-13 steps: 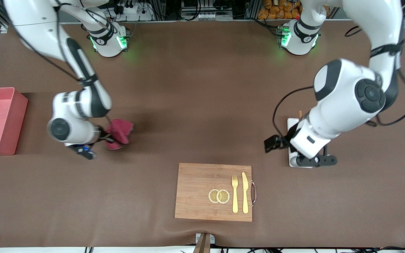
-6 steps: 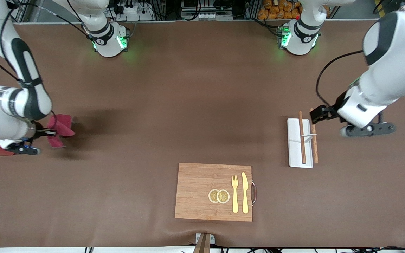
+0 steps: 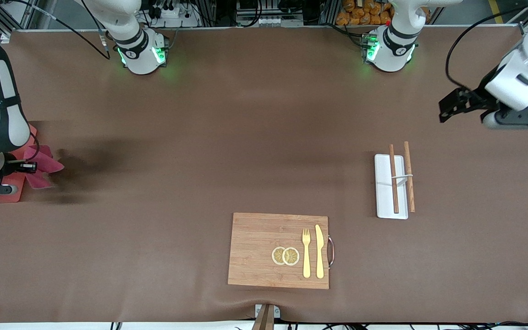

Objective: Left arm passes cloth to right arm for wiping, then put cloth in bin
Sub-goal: 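Wipe the table with the cloth in the right gripper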

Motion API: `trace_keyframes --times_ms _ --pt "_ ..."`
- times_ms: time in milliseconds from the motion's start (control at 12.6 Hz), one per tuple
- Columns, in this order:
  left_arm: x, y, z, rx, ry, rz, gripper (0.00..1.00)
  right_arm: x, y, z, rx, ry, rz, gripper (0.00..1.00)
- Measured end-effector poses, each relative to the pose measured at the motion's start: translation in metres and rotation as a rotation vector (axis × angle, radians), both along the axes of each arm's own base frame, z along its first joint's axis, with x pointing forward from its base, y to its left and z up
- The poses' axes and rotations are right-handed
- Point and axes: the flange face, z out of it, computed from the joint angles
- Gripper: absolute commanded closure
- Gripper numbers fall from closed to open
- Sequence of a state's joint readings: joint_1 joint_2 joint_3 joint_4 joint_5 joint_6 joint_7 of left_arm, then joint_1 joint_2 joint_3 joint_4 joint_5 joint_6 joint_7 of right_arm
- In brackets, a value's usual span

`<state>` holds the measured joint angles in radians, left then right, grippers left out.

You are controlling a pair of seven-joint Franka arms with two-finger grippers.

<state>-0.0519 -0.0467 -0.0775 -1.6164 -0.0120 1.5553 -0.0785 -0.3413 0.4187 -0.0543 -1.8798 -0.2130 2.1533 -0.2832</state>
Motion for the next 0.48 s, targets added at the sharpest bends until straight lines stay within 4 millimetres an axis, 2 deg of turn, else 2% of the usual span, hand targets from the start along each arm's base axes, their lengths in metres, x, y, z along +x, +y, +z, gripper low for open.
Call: trace_keyframes --times_ms 159,477 --pt "-0.004 0.012 0.001 0.000 0.019 -0.039 0.00 0.004 0.028 -0.010 -0.004 0.007 -0.044 1.00" --pt "-0.006 0.002 -0.001 0.001 0.026 -0.056 0.00 0.015 0.123 -0.033 -0.018 0.009 -0.141 1.00"
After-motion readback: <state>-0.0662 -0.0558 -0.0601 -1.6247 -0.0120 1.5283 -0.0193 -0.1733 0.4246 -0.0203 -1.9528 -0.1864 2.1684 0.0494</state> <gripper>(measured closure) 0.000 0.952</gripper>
